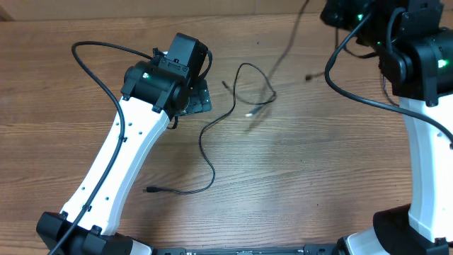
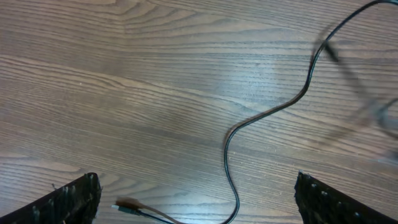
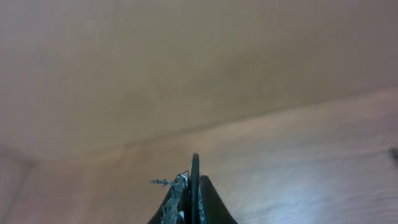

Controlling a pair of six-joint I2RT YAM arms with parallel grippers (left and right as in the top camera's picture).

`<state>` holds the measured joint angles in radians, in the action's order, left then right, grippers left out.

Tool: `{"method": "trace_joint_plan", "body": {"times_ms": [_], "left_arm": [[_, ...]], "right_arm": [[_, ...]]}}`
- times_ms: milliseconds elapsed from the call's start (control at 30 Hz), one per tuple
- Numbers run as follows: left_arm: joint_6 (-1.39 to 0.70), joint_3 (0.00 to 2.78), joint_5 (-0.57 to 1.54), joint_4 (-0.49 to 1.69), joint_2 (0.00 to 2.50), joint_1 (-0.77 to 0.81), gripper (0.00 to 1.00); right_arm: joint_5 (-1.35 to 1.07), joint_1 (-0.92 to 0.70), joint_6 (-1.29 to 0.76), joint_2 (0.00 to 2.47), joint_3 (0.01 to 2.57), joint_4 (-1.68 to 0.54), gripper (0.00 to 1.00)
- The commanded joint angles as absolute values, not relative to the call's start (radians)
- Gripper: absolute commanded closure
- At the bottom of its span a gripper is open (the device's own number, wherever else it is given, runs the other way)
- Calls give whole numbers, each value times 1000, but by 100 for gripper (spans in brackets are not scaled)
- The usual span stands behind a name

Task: Untangle cables
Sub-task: 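Lift the grasped cables with the right gripper up toward the table's far edge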

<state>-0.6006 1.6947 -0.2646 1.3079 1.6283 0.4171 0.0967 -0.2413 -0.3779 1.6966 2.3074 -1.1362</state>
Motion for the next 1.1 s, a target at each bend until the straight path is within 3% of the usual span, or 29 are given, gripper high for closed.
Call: {"method": "trace_joint_plan", "body": {"times_ms": [0,100,300,467,767,900,1067], "left_arm": [[-614,1694,-261,1304,1625,419,0],[-614,1694,-261,1304,1625,419,0],[-614,1694,-261,1304,1625,419,0],[-614,1694,-261,1304,1625,419,0],[-614,1694,-261,1304,1625,419,0],[-614,1694,-261,1304,1625,419,0],[-614,1694,-261,1304,1625,419,0]], "right_arm": [[265,-240,-361,1652,2319,-1075,96],[247,-240,-361,1641,2319,-1018,96],[-18,-242,-371,1605,2319,-853,96],[-191,-242,-458,1560,2319,-559,96],[-197,-242,-526,1518,2319,-43,96],[-197,-242,-527,1517,2319,-25,96],[-195,-241,-442,1523,2318,-224,96]]}}
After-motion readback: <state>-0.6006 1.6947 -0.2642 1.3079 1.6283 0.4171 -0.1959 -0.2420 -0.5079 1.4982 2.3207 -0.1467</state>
